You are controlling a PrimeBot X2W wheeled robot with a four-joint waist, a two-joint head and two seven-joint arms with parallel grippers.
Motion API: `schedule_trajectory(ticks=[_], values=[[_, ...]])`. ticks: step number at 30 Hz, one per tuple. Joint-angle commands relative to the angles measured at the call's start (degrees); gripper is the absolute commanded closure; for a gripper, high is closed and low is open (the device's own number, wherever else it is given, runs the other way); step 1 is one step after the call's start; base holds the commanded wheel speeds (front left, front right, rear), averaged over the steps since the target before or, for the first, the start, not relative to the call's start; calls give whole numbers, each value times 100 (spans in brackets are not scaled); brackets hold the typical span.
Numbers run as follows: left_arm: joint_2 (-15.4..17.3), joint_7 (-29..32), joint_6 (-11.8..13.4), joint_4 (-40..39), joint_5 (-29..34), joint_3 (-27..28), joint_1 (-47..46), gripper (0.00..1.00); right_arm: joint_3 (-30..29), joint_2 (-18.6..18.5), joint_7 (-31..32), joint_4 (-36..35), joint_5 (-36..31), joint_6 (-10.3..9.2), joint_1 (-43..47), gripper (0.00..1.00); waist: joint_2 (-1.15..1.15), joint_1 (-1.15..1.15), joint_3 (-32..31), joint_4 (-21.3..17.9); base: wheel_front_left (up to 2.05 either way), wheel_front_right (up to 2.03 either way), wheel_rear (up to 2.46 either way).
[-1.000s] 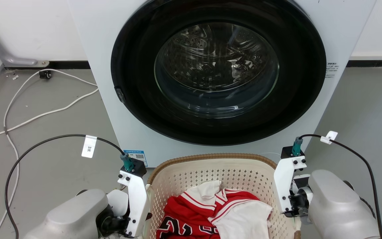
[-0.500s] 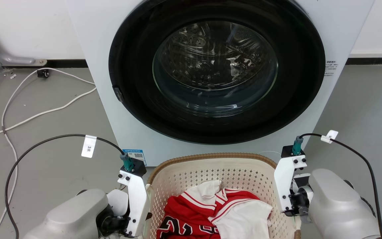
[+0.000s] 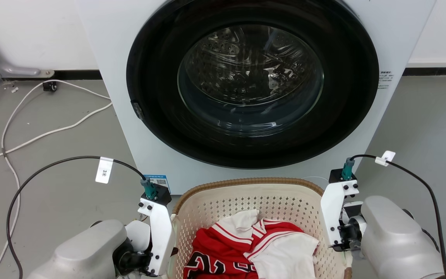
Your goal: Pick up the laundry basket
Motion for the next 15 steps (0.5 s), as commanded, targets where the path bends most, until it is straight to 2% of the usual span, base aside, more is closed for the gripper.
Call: schedule_trajectory(ticks=[1, 15], values=[[-115, -10, -117, -103, -4, 9, -84, 100, 38, 20, -20, -8, 12, 16, -83, 100, 0, 0, -2, 5, 0, 0, 0], [-114, 20, -118, -86, -19, 8, -72, 100, 79, 24, -43, 28, 63, 16, -90, 100, 0, 0, -20, 2, 0, 0, 0]])
